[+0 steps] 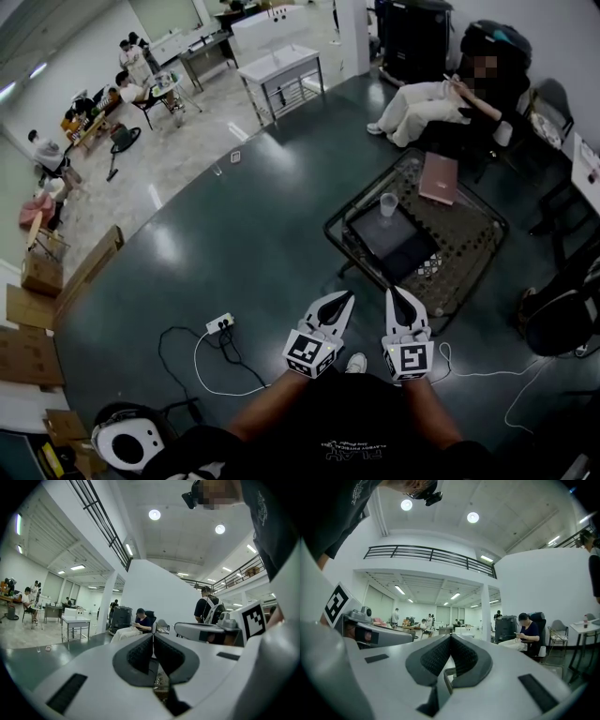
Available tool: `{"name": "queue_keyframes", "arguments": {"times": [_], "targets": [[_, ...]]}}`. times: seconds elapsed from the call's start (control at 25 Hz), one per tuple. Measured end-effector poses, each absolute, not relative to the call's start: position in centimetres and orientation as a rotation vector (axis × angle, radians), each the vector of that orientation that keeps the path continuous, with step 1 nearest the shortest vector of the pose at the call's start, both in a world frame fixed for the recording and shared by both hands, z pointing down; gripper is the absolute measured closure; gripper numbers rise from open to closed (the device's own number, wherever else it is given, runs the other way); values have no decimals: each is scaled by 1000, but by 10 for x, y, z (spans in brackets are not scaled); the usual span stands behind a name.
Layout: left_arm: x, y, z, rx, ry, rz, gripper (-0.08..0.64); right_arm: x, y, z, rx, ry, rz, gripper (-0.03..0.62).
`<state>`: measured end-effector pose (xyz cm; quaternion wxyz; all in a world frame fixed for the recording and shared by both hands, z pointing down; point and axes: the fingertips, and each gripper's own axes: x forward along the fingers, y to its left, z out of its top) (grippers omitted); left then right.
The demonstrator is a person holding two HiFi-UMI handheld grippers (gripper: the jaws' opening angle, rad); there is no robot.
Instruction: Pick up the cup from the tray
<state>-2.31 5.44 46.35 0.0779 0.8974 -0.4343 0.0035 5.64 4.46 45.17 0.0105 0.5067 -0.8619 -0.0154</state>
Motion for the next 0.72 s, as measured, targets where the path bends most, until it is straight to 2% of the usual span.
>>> {"name": "queue_keyframes", "arguments": {"times": [0.72], "targets": [[-49, -19, 474, 2646, -1279, 12, 549, 34, -23, 460, 1588, -2664, -14, 595]]}}
